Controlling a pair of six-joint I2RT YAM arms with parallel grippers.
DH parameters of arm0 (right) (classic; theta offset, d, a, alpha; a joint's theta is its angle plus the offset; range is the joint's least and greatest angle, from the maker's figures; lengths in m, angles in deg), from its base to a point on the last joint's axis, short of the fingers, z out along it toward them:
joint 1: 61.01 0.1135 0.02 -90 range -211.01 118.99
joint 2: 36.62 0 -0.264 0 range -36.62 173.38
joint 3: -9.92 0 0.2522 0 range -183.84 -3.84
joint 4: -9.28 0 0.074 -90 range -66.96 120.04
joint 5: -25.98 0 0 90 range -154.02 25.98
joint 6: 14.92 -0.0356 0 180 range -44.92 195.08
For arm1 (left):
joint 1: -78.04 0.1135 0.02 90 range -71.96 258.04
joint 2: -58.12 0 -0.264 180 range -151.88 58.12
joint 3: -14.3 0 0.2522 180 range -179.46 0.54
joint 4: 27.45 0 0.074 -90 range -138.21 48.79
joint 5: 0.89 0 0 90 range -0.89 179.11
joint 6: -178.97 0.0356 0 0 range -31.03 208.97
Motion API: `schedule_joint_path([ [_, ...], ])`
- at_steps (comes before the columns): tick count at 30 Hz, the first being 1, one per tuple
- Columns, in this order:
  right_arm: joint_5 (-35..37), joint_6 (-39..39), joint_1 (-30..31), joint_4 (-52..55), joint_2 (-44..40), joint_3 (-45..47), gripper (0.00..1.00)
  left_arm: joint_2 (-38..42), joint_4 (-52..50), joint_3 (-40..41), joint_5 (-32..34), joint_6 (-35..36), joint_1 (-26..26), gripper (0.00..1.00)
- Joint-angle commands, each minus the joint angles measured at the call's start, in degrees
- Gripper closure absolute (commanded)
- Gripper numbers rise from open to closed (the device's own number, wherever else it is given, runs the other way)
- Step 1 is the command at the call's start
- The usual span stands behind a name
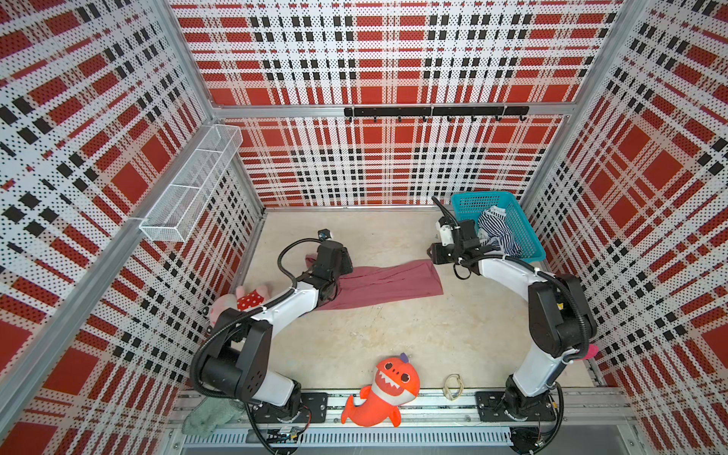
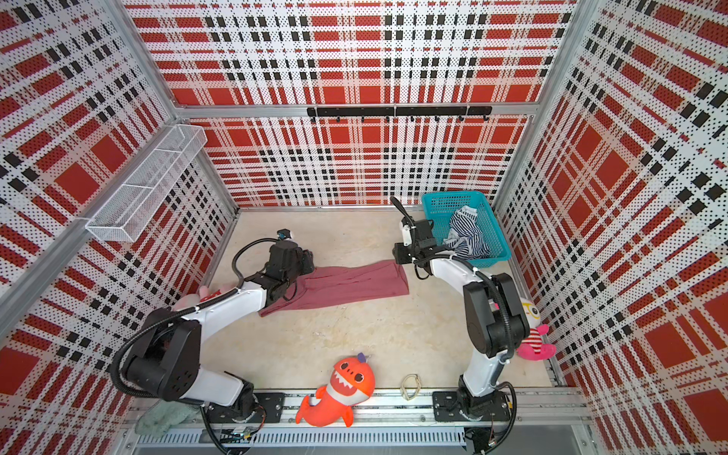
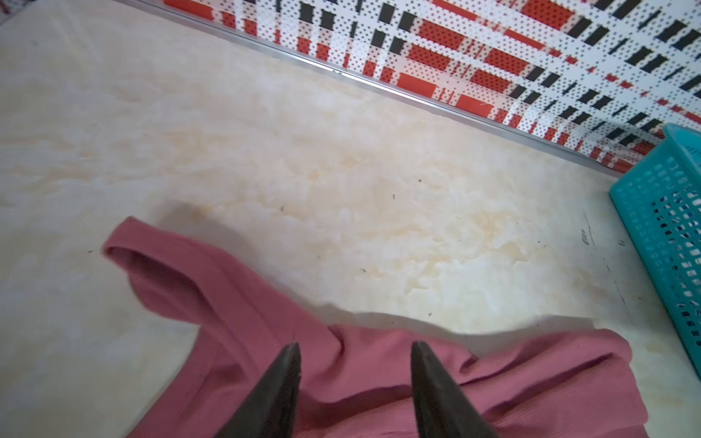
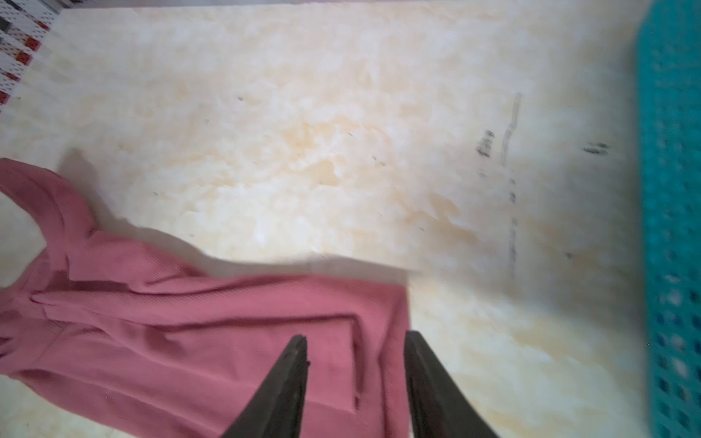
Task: Fold and stack tank tops
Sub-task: Fold the tank top at the center of the table, then smooth out the tank top at the center of the table.
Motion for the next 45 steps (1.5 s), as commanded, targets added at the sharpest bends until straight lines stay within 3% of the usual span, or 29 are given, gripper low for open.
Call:
schedule_joint_path([
  [1, 2.3, -6.67, 2.12, 3.27, 4.85, -2.46, 0.62, -4.99, 3.9, 0.64, -2.39, -3.56, -1.95, 0.52],
  [9, 4.95, -3.77, 2.12, 6.09, 7.82, -2.92, 0.69, -4.99, 11.04, 10.31, -1.49, -9.41, -1.63, 0.48],
  [18, 3.74, -0.25, 2.12, 5.74, -3.0, 12.06, 0.75, -0.33, 13.33, 16.75, -0.14, -11.82, -1.66, 0.42],
  [21, 3.01, -0.79, 2.03, 6.01, -4.87, 12.5, 0.77, 0.95, 13.17, 16.75, -0.11, -10.73, -1.47, 0.39],
  [27, -1.11, -3.91, 2.5, 6.45, -1.79, 3.6, 0.8, 2.13, 11.75, 15.36, -0.26, -9.66, -1.19, 0.36],
  [33, 1.24, -3.89, 5.08, 7.63, 3.88, -2.69, 0.82, 3.22, 9.88, 12.9, -0.41, -8.44, -0.58, 0.36],
  [39, 0.32, -4.43, 5.8, 7.45, 5.67, -0.67, 0.84, 2.02, 10.41, 12.98, -1.31, -8.4, 0.46, 0.36],
  [45, 1.05, -4.41, 6.35, 9.49, -0.88, 8.87, 0.84, 3.99, 9.58, 14.36, -1.33, -7.43, 3.25, 0.36],
])
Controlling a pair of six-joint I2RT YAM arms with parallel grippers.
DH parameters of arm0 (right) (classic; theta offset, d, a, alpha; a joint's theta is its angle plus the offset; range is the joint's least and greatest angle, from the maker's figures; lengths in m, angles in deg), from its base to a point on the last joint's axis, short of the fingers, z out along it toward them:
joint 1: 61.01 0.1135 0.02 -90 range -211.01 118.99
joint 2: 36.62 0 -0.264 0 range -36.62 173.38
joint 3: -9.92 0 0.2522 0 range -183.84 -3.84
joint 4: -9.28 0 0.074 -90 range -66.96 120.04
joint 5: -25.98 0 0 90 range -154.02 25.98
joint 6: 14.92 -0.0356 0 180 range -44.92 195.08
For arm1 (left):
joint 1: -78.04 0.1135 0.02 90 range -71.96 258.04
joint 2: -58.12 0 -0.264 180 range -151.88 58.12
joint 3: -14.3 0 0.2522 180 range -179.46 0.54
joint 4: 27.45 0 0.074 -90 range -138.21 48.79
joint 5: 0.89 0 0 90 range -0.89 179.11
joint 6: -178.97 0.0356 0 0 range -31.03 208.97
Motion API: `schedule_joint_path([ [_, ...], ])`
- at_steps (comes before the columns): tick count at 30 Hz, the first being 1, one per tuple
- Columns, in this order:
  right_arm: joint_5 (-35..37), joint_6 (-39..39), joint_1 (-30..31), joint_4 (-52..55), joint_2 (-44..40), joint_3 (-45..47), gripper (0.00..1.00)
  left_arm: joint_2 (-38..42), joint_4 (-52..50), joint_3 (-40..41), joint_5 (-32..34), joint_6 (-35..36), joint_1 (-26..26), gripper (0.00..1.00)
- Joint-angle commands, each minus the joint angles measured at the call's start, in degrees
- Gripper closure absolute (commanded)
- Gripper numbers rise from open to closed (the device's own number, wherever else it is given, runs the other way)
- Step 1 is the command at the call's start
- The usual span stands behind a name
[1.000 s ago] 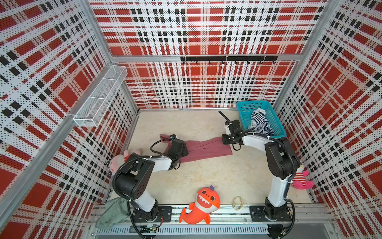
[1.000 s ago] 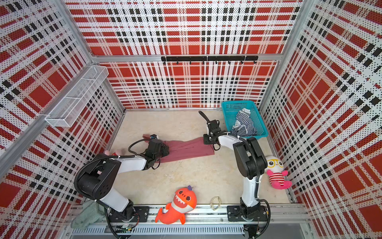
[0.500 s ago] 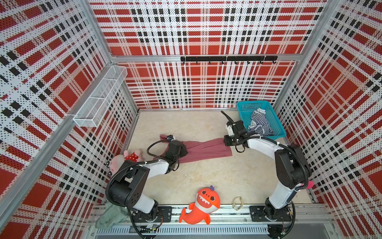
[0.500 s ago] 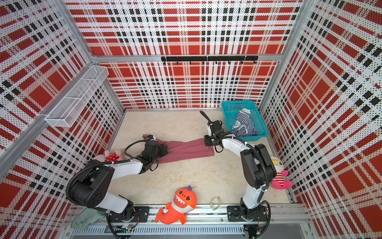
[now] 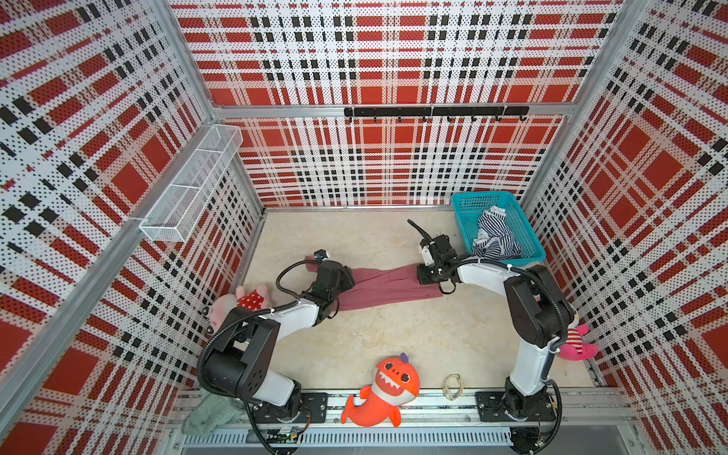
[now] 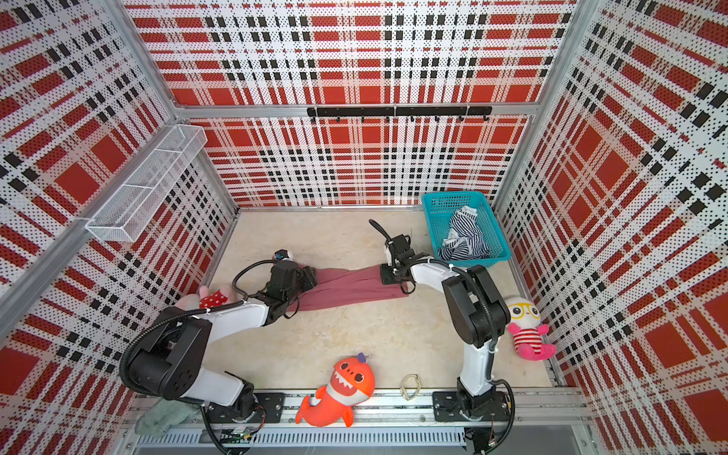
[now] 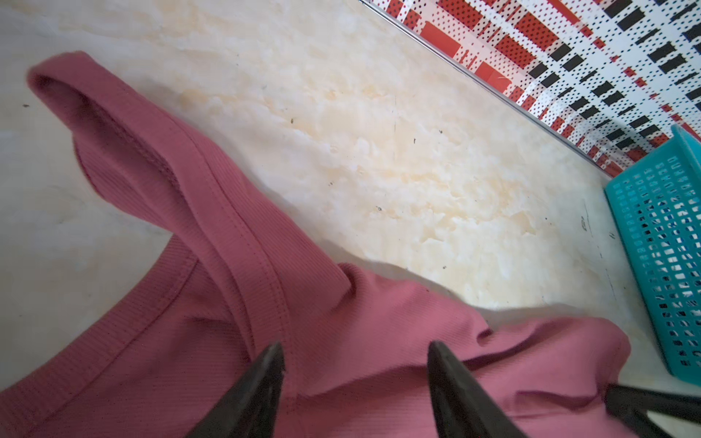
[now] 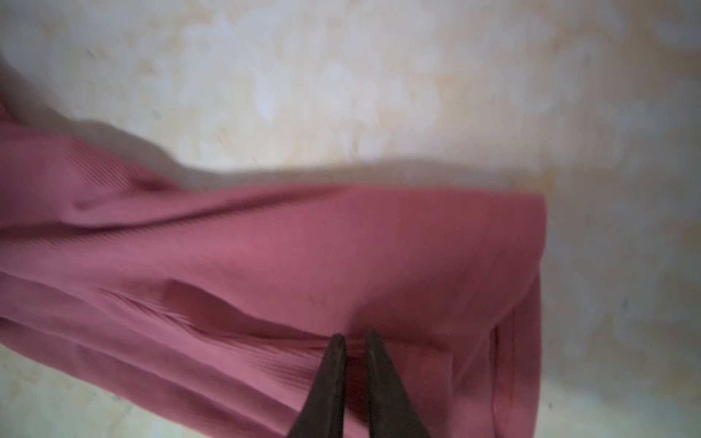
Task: Fold and stack tank tops
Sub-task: Smooth out the tank top at the center of the table, then rotate the tank top at the center of the table.
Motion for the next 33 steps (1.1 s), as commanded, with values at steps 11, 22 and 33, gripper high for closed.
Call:
schedule_joint_path([
  [11, 2.84, -2.84, 1.18, 2.55, -12.27, 13.14, 0.84, 0.76, -2.74, -2.57, -0.83, 2.78, 1.66, 0.35],
  [22, 4.97, -0.76, 0.83, 0.55, -7.73, 3.21, 0.86, -9.89, 0.66, -3.12, -3.99, -0.21, 1.67, 0.53],
  [33, 4.05, -2.97, 0.83, -1.71, -5.47, 8.66, 0.88, -22.09, 4.5, -11.42, -10.27, -1.85, 2.45, 0.58],
])
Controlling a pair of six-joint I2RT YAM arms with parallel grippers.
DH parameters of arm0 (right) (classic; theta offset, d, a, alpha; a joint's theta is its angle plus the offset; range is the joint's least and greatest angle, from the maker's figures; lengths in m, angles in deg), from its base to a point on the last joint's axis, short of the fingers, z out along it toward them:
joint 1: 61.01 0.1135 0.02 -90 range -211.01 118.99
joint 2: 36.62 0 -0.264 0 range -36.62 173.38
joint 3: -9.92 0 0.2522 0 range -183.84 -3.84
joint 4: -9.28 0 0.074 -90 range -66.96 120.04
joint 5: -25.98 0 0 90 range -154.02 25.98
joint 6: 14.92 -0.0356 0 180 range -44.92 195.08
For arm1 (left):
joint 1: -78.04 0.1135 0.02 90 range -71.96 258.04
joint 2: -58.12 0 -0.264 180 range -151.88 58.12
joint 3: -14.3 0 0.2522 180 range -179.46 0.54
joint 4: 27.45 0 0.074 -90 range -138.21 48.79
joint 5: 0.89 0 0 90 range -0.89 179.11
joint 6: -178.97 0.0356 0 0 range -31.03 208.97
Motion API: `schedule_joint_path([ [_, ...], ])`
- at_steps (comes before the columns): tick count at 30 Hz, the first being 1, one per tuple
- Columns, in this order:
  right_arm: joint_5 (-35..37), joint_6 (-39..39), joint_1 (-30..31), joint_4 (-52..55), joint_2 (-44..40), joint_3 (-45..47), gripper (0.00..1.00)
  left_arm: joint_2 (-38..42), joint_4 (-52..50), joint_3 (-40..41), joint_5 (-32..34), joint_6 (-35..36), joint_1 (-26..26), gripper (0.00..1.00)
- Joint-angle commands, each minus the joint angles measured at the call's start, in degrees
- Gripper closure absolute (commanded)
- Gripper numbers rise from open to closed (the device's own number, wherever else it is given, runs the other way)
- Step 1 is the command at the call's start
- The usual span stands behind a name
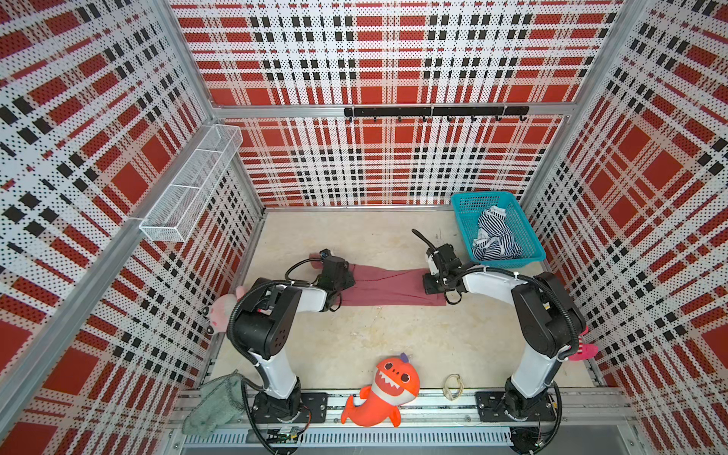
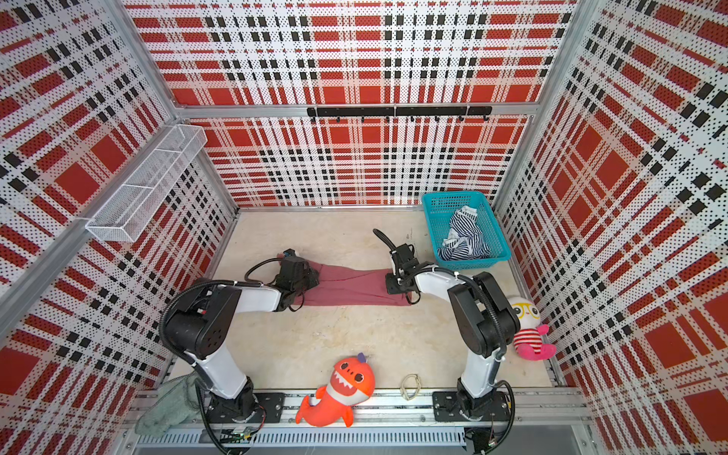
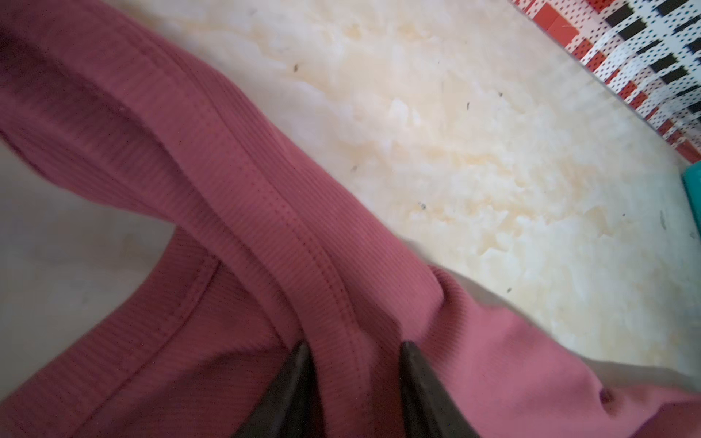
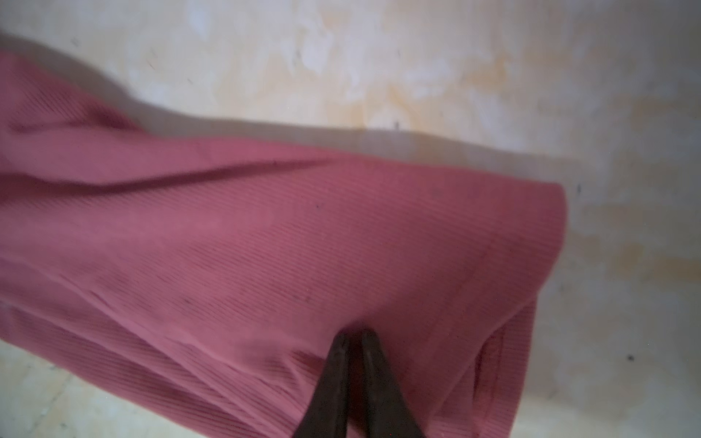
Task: Fold and stack tank tops
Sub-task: Rotate the tank top at the center of the table.
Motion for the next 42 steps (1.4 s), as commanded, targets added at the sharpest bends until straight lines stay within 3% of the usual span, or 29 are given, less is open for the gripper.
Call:
schedule_joint_path([
  [1, -1.0, -2.47, 0.15, -1.52, -2.42, 3.9, 0.88, -5.65, 0.5, -4.51, -4.97, -1.22, 0.17, 0.58],
  [6, -3.95, -10.05, 4.05, -6.12, -6.24, 13.48, 0.89, -16.23, -0.56, -17.42, -8.43, -1.49, -1.17, 0.57],
  [14, -14.74, -26.23, 17.65, -25.32, -7.8, 22.54, 0.88, -32.81, -8.98, -40.74, -16.77, -0.46, -3.45, 0.53],
  [18, -9.1, -25.7, 17.85, -21.07, -15.02, 22.35, 0.82, -37.46, -16.75, -51.07, -17.7, 4.97, -4.93, 0.48],
  [21, -3.1, -20.09, 17.58, -10.84, -20.26, 17.09, 0.69, -39.8, -21.57, -57.35, -17.44, 8.82, -5.23, 0.43],
  [24, 1.69, -15.66, 16.29, -3.95, -22.81, 12.96, 0.65, -39.93, -23.47, -60.62, -17.56, 11.36, -4.9, 0.37],
  [31, -0.27, -14.67, 8.4, 1.57, -22.6, 11.07, 0.65, -29.52, -24.57, -58.92, -15.93, 18.72, -4.57, 0.1],
  [37, -3.49, -13.34, 5.92, 3.19, -20.51, 11.04, 0.66, -15.97, -25.88, -50.65, -12.73, 21.7, -4.48, 0.04],
  [42, -5.56, -11.65, 4.34, 1.09, -17.66, 10.76, 0.66, -3.61, -21.8, -31.85, -12.38, 15.18, -2.59, 0.08],
])
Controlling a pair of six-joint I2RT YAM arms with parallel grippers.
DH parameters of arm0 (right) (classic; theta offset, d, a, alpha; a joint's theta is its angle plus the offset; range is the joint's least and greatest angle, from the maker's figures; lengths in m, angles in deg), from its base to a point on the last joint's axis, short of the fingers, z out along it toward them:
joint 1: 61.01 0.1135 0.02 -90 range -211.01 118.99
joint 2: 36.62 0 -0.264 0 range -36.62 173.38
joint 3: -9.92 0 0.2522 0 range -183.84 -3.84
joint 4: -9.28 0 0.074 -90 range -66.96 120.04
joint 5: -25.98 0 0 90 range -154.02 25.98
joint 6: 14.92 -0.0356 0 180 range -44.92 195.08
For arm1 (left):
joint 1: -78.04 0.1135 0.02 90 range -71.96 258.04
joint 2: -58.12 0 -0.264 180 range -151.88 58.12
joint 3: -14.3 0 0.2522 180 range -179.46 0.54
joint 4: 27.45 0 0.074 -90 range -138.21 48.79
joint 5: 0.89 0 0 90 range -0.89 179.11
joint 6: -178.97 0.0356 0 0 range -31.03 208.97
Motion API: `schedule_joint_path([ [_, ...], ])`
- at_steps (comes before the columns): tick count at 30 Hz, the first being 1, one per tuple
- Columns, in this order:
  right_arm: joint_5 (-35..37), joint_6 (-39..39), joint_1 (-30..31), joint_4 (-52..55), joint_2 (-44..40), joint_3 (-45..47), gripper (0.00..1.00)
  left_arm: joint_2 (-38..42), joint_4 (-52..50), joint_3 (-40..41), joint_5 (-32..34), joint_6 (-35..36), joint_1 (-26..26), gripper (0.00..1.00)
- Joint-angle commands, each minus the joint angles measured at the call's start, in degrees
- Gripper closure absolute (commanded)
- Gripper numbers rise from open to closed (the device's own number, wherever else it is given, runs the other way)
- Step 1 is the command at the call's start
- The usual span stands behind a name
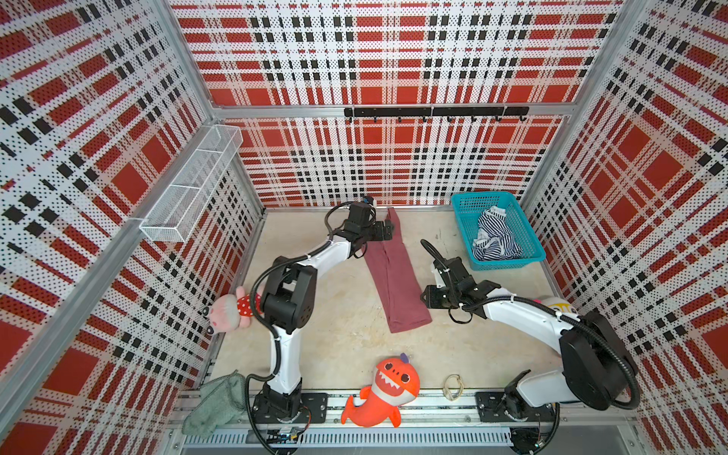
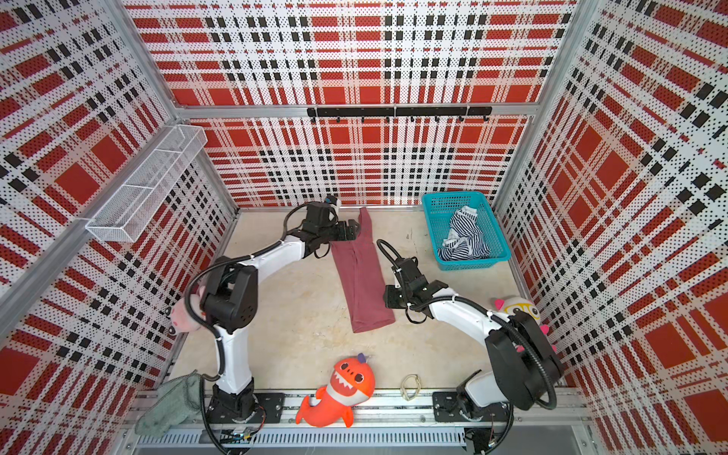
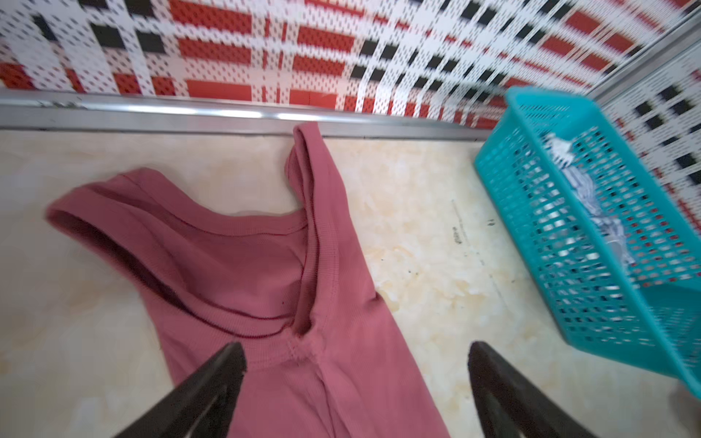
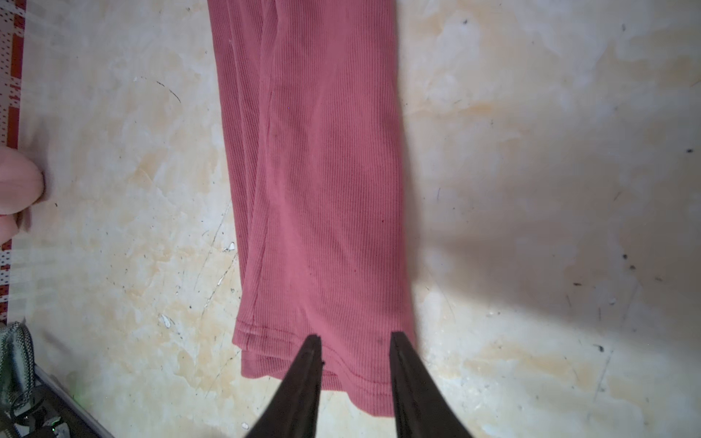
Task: Fold and stack tank tops
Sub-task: Rotate the tank top at the center of the table, then fold the tank top at the center of the table.
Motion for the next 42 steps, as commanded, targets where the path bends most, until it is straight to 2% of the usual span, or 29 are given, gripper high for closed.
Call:
schedule_joint_path([
  [1, -1.73, 1.96, -1.14, -0.48, 2.7, -0.39, 0.67, 6.24, 3.37, 12.95, 0.05, -5.27, 1.74, 0.12],
  [6, -2.58, 2.4, -1.33, -0.99, 4.86, 0.24, 0.67, 15.98, 11.83, 33.45, -4.14, -14.52, -0.18, 0.3],
  [13, -5.69, 0.74, -1.68, -3.25, 4.23, 3.67, 0.65, 23.96, 25.08, 53.24, -8.75, -29.85, -8.71, 0.41],
  [18, -5.42, -0.41, -1.83, -3.03, 3.44, 5.61, 0.64, 24.62, 25.86, 56.63, -7.7, -34.87, -14.85, 0.44],
  [24, -6.5, -2.19, -1.95, -4.22, 2.39, 7.83, 0.63, 25.48, 25.85, 61.42, -6.84, -40.07, -18.77, 0.53],
  [32, -8.92, -4.09, -1.91, -7.34, 3.36, 10.02, 0.65, 21.85, 32.38, 62.19, -5.89, -45.28, -22.98, 0.55],
  [36, -8.93, -4.28, -1.86, -6.76, 2.71, 10.2, 0.71, 20.03, 34.21, 62.33, -5.6, -46.34, -23.82, 0.73],
  [40, -8.67, -4.53, -1.56, -5.96, 1.58, 10.92, 0.89, 22.39, 33.97, 64.04, -4.46, -46.66, -22.97, 0.98],
  [42, -8.45, -4.76, -0.8, -5.52, 1.3, 10.93, 0.96, 24.0, 32.94, 64.61, -3.95, -46.24, -22.19, 1.0],
])
